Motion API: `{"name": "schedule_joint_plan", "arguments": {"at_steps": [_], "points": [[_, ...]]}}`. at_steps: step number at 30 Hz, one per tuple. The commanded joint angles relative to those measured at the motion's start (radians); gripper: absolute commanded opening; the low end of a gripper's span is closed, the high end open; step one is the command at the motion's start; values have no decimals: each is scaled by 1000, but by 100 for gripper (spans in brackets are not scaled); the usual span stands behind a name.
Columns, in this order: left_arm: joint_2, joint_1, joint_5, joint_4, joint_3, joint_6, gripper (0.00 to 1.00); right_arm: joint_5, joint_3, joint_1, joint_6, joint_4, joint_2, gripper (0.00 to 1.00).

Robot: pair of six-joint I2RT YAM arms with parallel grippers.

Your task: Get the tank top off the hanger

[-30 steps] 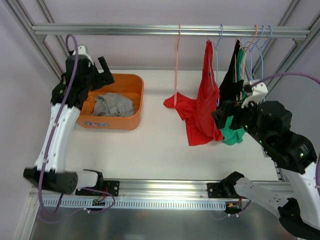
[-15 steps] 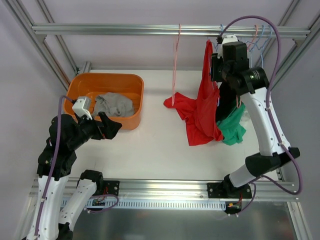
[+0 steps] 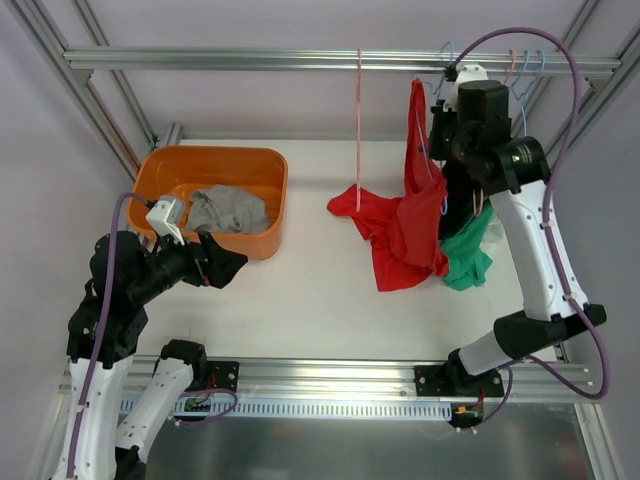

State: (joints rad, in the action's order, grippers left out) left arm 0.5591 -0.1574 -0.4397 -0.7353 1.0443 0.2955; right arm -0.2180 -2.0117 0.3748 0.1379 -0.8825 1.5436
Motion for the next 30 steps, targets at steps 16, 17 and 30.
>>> {"name": "schedule_joint_plan", "arguments": {"at_steps": [16, 17, 30], "points": [[222, -30, -268, 148, 338, 71, 99, 285, 315, -1, -99, 111, -483, 0], [235, -68, -261, 166, 344, 80, 99, 305, 344, -2, -112, 114, -516, 0], [639, -887, 286, 493, 523, -145, 99, 669, 403, -2, -167, -105, -938, 0]]}}
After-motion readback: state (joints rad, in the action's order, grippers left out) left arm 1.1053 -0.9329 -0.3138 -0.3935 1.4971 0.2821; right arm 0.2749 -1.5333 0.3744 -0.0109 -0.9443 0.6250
